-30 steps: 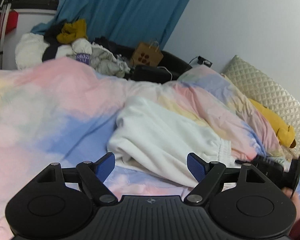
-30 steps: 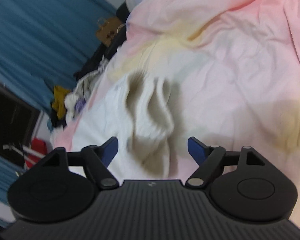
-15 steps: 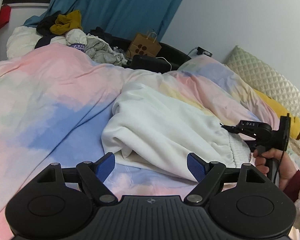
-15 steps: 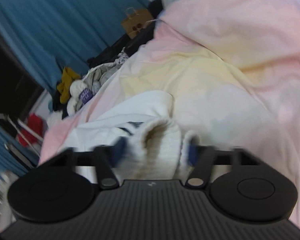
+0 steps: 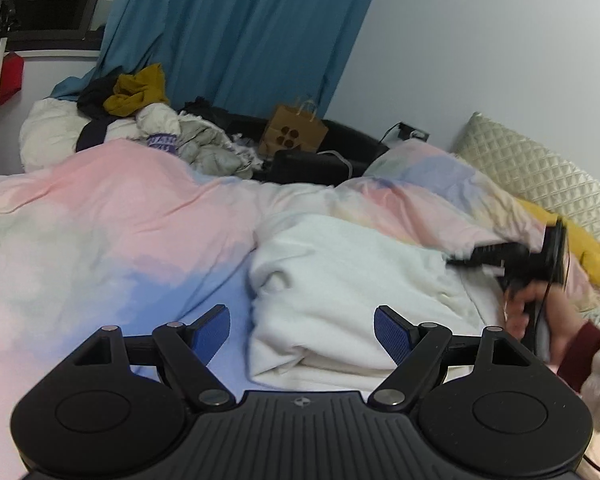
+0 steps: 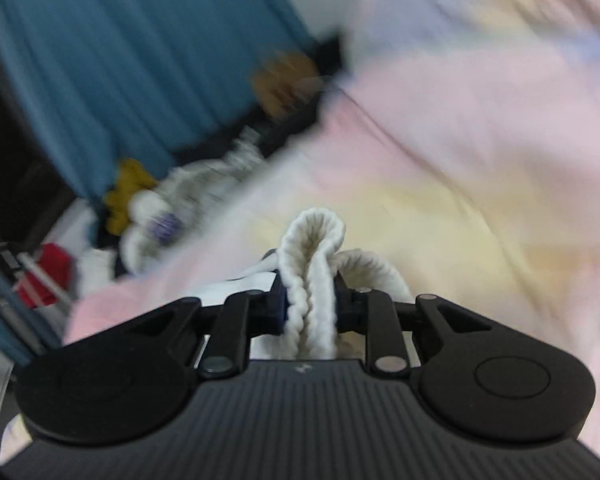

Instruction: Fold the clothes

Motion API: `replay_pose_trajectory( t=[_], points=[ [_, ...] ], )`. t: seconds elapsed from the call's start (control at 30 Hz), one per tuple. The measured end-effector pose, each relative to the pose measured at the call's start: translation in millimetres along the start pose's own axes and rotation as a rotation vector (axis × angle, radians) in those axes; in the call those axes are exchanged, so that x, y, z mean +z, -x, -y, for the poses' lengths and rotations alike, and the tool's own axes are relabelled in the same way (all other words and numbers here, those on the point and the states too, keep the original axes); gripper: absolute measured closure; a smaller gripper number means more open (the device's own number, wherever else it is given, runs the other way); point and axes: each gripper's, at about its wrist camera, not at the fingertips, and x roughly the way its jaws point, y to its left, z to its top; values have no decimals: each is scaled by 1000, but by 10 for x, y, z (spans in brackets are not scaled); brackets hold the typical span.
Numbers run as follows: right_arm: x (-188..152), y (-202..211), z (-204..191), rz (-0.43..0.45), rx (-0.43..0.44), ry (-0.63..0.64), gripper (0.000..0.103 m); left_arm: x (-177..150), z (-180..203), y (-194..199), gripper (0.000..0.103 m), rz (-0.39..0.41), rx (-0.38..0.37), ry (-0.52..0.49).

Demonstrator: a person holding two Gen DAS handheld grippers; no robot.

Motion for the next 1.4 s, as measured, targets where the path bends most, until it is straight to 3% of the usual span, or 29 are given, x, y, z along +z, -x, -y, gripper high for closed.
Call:
replay_pose_trajectory(
  t=[0.13,0.2,0.33,0.4,0.5,0.6,0.77,0.83,0.97,1.17,1.4],
  points=[
    [-65,37,289,3,53,-132,72,5,-116,68,22,-15,46,-28],
    [-31,139,230,-2,48,-129,67,30,-126,151,22,-14,64,-32],
    [-32,498,-43,18,-68,-35,54,138,-31,421,20,-4,74,-48],
    [-14,738,-148,47,-109,4,52,194,93,617,11,17,89,-84],
    [-11,1141,-328,84,-155,49,37,255,283,937,2,51,94,-116],
    [-119,1600,-632,108,-166,158,37,283,474,1278,0,70,84,-149],
    [-565,2451,-1198,151,-149,337,35,211,766,1840,0,91,90,-202],
    [-802,2774,-1384,158,-112,369,22,147,846,2047,0,100,101,-219],
    [-1283,3297,-1687,190,-49,411,14,-21,942,2441,0,110,117,-236],
    [-1988,3689,-2003,190,-39,486,14,-281,916,2876,0,135,123,-213],
    [-2561,3655,-2062,201,-83,509,14,-576,680,3107,0,154,125,-166]
  ],
)
